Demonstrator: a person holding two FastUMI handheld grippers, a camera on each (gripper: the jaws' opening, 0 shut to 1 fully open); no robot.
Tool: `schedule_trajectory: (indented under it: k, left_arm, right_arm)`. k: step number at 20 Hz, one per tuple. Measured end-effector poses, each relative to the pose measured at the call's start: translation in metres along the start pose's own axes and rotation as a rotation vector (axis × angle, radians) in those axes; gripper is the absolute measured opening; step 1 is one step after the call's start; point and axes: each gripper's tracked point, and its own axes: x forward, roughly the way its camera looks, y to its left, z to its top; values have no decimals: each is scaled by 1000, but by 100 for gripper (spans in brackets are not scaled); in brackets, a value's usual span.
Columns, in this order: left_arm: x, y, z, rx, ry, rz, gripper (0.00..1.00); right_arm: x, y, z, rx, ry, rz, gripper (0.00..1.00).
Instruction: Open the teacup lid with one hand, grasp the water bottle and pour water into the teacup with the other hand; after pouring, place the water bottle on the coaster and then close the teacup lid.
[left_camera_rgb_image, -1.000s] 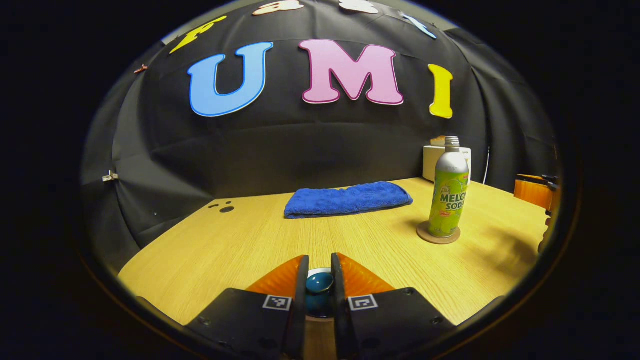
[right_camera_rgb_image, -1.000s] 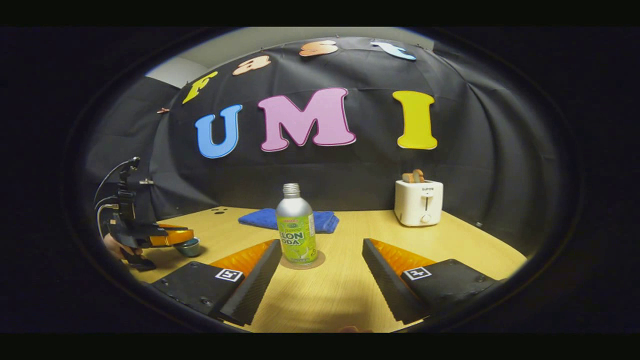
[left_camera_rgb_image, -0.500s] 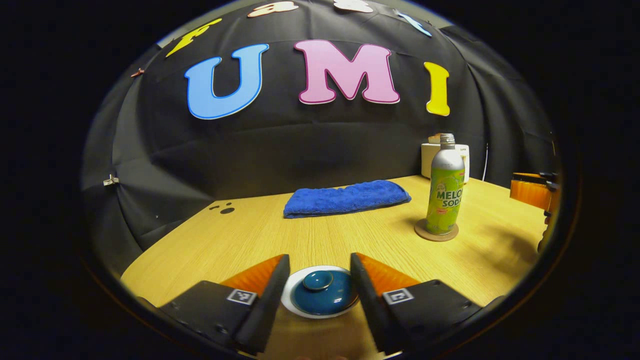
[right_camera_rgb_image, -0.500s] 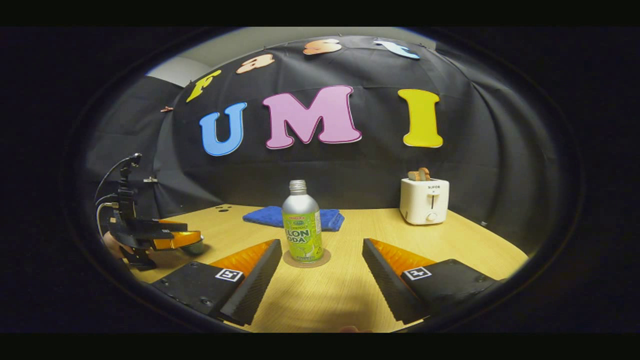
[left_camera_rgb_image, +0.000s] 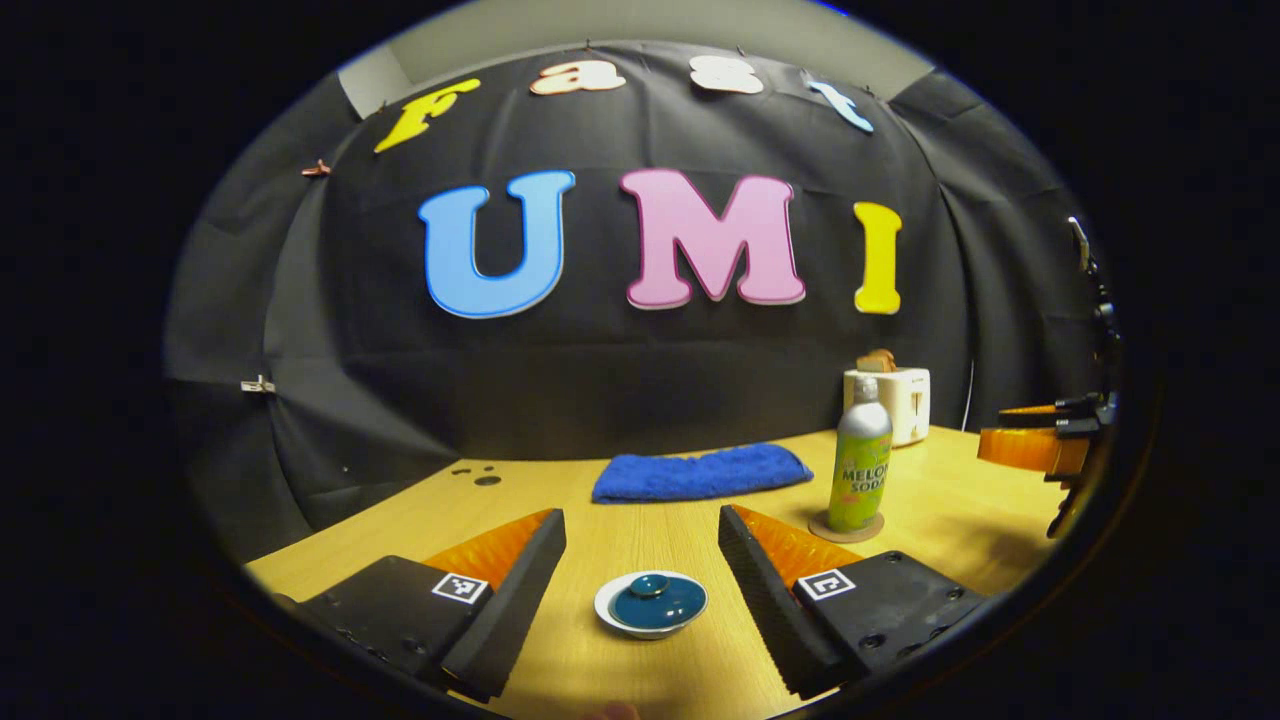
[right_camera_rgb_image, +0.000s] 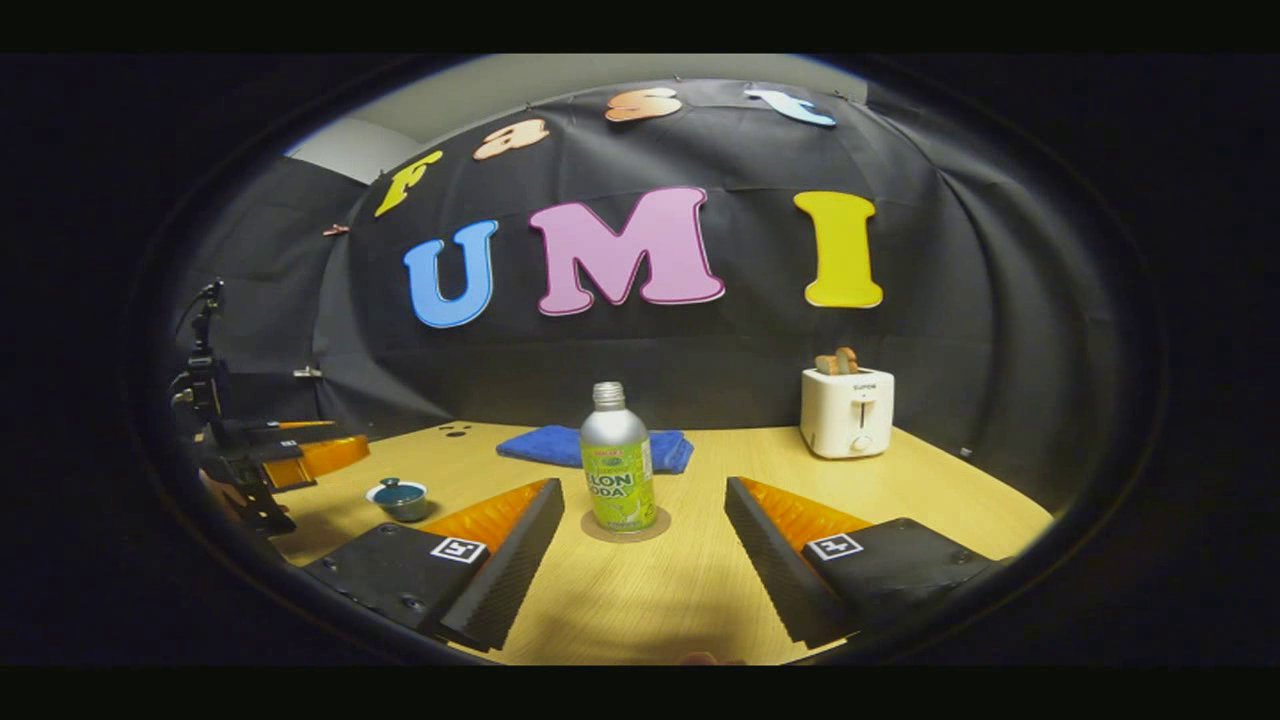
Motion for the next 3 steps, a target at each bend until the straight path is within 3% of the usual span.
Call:
schedule_trajectory:
  k: [3]
  left_arm:
    - [-21, 6, 26, -26, -64, 22, 96]
  right_arm:
    - [-10, -1, 11, -10, -18, -26, 100]
